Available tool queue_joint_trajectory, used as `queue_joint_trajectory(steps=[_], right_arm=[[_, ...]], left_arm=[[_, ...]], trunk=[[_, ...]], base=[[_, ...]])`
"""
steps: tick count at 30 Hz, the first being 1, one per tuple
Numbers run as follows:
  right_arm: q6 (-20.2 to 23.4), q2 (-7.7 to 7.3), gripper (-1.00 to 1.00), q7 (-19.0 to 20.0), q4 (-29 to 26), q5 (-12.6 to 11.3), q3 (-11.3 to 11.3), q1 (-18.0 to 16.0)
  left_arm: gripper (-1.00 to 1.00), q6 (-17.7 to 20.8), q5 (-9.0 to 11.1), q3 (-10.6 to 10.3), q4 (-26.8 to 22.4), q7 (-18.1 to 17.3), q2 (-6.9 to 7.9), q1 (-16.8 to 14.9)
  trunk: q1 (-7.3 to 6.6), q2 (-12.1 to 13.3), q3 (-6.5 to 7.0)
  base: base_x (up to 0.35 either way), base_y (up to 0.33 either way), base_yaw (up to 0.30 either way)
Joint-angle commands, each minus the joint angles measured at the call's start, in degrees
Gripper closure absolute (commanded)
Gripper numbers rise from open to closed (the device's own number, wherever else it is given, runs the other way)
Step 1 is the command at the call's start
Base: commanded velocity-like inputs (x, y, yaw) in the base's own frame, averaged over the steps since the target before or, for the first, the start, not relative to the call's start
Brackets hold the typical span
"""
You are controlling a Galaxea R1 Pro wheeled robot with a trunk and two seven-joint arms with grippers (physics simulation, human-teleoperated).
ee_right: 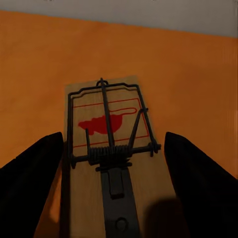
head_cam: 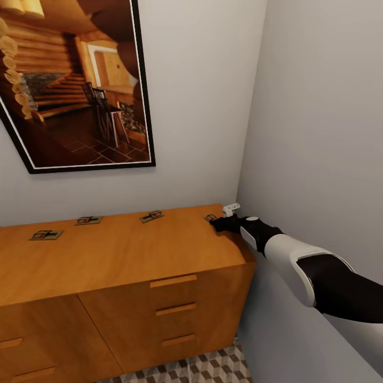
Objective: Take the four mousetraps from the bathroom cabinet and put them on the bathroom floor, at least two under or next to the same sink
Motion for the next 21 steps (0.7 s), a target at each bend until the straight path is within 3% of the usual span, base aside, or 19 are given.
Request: queue_joint_trajectory(steps=[1,21], right_arm=[[0.22,-0.01,1.0,0.11,-0.09,0.12,0.39,-0.01],[-0.25,0.12,1.0,-0.38,-0.92,0.25,0.33,-0.01]], left_arm=[[-1.0,-0.11,0.06,0.03,-0.04,0.01,0.0,0.01],[-1.0,-0.12,0.06,0.03,-0.04,0.01,0.0,0.02]], trunk=[[0.0,-0.02,-0.05],[0.0,-0.02,-0.05]], base=[[0.0,0.0,0.0],[0.0,0.0,0.0]])
